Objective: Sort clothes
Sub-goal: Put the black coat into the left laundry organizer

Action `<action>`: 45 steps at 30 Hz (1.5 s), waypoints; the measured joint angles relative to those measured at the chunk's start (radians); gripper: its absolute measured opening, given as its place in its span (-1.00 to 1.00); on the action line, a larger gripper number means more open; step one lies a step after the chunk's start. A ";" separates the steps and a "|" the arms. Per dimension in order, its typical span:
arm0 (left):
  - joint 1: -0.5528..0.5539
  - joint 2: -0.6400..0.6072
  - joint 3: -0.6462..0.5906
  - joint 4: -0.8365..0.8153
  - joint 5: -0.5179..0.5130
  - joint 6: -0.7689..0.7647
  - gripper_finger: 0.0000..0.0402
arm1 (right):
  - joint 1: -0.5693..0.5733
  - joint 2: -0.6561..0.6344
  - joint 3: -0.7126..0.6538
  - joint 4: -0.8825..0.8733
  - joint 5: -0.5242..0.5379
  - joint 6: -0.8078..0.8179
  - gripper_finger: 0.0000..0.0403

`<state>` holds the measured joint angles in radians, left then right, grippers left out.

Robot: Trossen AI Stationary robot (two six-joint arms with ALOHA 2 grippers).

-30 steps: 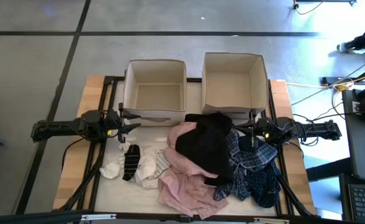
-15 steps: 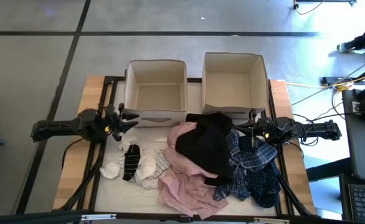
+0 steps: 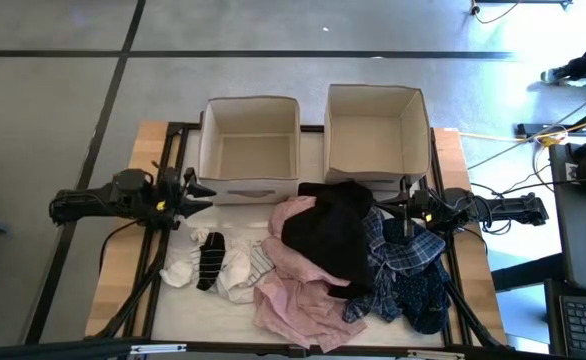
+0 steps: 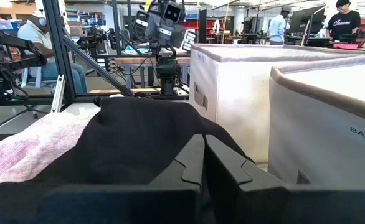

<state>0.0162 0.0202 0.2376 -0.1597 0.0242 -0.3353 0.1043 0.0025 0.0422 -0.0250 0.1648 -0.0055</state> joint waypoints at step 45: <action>-0.159 1.591 0.951 0.194 -0.072 0.078 -0.18 | 0.000 0.000 0.000 0.006 0.008 0.189 -0.92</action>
<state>-0.1430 1.6114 1.1888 0.0346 -0.0480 -0.2573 0.1043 0.0025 0.0418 -0.0186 0.1726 0.1839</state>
